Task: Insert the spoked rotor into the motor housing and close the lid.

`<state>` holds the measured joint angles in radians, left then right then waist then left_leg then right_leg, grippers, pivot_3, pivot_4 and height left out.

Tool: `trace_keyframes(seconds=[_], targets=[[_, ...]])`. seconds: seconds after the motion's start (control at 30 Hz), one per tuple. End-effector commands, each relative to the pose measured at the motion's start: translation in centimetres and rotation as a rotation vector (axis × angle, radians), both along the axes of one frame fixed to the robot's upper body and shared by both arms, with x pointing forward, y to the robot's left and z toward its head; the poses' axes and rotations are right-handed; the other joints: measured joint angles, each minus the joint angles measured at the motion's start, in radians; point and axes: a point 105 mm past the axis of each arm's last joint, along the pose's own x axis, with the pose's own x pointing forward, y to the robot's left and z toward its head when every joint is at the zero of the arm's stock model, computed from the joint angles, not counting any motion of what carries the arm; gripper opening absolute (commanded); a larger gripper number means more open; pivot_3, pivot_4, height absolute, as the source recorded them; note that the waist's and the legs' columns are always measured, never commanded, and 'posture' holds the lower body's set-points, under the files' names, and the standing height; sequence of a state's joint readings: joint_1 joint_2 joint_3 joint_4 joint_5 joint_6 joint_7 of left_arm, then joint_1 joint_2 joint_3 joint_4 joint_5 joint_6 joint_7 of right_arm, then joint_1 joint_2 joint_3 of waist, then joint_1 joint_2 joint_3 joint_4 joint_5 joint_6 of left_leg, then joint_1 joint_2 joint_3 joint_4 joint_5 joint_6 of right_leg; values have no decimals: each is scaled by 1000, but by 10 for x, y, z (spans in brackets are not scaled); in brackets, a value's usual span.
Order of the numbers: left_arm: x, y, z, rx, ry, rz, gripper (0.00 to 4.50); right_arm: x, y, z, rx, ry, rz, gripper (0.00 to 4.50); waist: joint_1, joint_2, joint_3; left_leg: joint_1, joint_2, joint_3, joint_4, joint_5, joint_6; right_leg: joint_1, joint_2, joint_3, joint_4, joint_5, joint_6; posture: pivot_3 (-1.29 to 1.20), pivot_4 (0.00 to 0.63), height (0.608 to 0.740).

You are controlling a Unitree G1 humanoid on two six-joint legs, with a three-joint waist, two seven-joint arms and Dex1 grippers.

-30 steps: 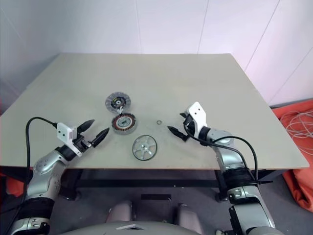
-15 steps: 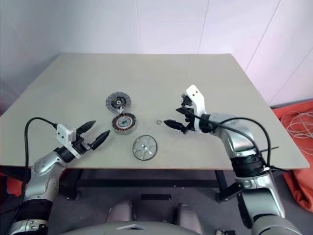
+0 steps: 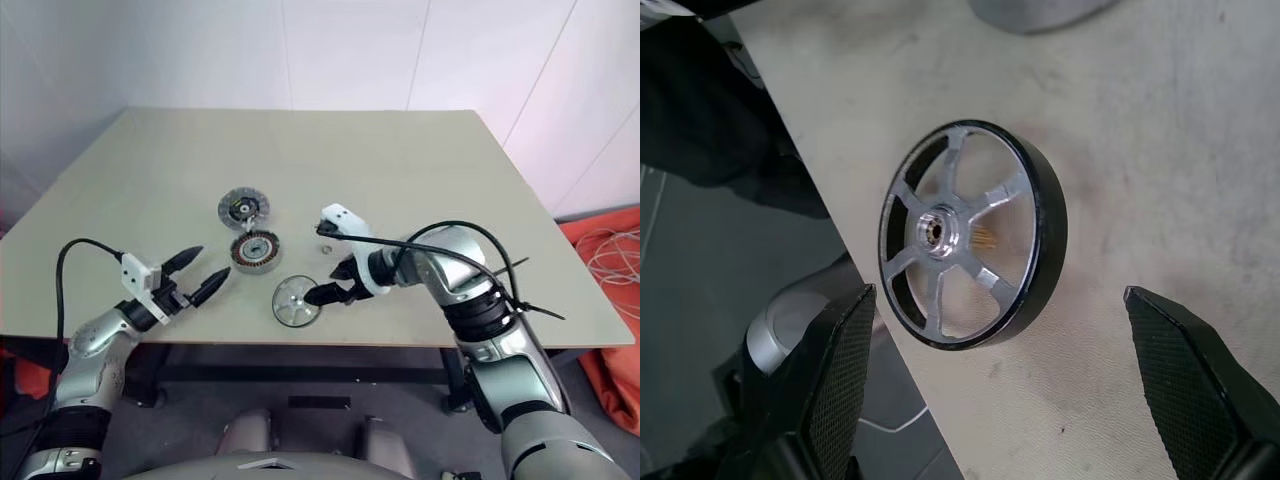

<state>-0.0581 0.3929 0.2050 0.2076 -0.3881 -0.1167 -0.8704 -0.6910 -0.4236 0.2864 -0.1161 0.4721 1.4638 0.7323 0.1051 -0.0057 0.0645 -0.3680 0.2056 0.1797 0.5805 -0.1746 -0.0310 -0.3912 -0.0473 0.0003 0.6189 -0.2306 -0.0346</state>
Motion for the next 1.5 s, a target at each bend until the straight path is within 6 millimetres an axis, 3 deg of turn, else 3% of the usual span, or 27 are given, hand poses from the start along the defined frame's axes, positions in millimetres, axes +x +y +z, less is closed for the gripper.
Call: trace_keyframes(seconds=[0.03, 0.33, 0.43, 0.73, 0.8, 1.03, 1.2, 1.3, 1.5], targets=[[3, -1, 15, 8, -71, -3, 4474, 9, 4, 6, 41, 15, -46, 4500, -1, 0, 0, 0, 0, 0, 0, 0, -1, 0, 0, 0, 0, 0, 0, 0, 0, 740], [2, 0, 13, 7, -71, 4, 4474, 16, 6, -5, 118, 130, -121, 4500, 0, 0, 0, 0, 0, -1, -1, 2, -3, -1, 0, 0, 2, 0, -1, 0, 0, 740], [2, 0, 13, 8, -71, 5, 4500, 14, 7, -4, 191, 195, -138, 3907, 0, 0, 0, 0, 0, -1, -1, 2, -3, -1, 0, 0, 2, 0, -1, 0, 0, 740], [3, 2, 14, 14, -73, 6, 4500, 7, 8, 1, 267, 266, -141, 680, 2, 0, 0, 0, 0, -1, -1, 2, -4, -1, 0, -1, 2, 1, -2, 0, 0, 740], [4, 2, 14, 16, -74, 6, 4500, 6, 9, -1, 263, 271, -142, 269, 2, 0, 0, 0, 0, -1, -1, 3, -4, -1, 0, -1, 3, 1, -2, 0, 0, 740], [5, 1, 15, 19, -78, 8, 4500, 16, 4, 8, 354, 301, -222, 273, 3, 0, 0, 0, 0, -1, -1, 3, -5, -2, 0, -1, 3, 1, -1, 0, 0, 740], [5, 2, 16, 22, -79, 14, 4500, 44, -34, 14, 429, 301, -430, 273, 17, 0, 0, 0, -1, -1, -1, 3, -5, -2, -1, -1, 4, 1, -1, 0, 0, 740], [5, 2, 16, 26, -81, 17, 4500, 57, -64, 28, 516, 271, -523, 273, 24, 0, 0, 0, -1, -1, -1, 3, -6, -2, -1, -1, 4, 1, -1, 0, 0, 740], [9, 0, 17, 26, -82, 12, 4500, 68, -100, 27, 516, 209, -635, 273, 24, 0, 0, 0, -1, -1, -1, 4, -6, -2, -2, -2, 4, 1, -2, 0, 0, 740]])
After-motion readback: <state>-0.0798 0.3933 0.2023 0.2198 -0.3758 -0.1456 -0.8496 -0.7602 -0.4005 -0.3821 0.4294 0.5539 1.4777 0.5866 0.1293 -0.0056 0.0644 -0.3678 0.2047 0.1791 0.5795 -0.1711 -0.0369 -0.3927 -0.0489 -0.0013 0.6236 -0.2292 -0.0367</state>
